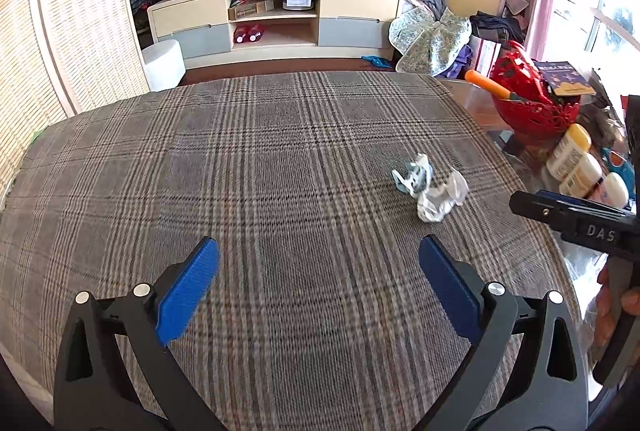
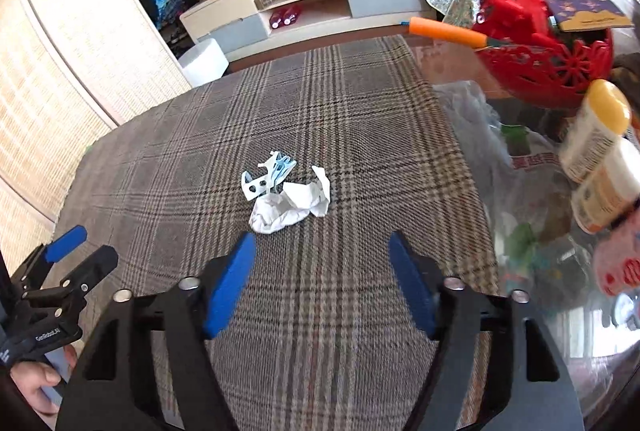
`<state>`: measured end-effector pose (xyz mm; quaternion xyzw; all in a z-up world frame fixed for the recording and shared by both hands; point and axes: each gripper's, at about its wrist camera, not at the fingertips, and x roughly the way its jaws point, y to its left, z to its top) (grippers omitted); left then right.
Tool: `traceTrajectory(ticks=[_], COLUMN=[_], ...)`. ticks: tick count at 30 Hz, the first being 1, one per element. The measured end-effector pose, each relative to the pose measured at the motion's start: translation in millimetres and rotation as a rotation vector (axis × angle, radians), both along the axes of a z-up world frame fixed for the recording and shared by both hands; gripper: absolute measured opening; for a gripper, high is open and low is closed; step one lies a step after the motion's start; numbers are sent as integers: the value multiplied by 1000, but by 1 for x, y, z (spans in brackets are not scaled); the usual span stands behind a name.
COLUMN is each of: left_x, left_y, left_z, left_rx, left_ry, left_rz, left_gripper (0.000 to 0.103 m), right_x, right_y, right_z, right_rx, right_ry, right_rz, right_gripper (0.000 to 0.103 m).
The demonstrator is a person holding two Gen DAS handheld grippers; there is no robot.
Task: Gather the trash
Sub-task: 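Grasp the blue-white plastic piece with the left gripper while the right gripper grasps the white tissue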
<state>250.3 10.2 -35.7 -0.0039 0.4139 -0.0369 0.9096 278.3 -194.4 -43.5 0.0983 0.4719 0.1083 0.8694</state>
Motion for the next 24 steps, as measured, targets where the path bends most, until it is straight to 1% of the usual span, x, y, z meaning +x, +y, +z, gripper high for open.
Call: traceTrajectory(ticks=[3,7,12,13,15,16,18,20,24], left_x=[18,34,48,51,57,59,62,66,75], left_y=[-3,-6,-7,-7,-7,-7,-10,-15,-31], left_z=[-8,-14,-16,-17,-19,-19,-21,-21,-22], left_rx=[4,14,25,25,21,20,25,26,22], left_ry=[9,15,6,8,14,15,16,16,19], left_rz=[-1,-7,-5,-2,4,6,3,1,-21], left_gripper=[95,95,95,95,95,95,95,95,95], right_x=[18,38,57,59,63,63,60,57,45], right_y=[7,16,26,28,31,34,39,38,25], right_z=[-13,-26,-40,-43,-46,-47,-45,-40,-29], right_rx=[24,29,-24,-26,-30,-43,-67,-71,-75], right_ry=[16,33,43,49,47,47,25,7,-1], right_rz=[8,20,36,38,54,65,91,104,117], right_gripper=[56,56,54,53,36,35,21,18,15])
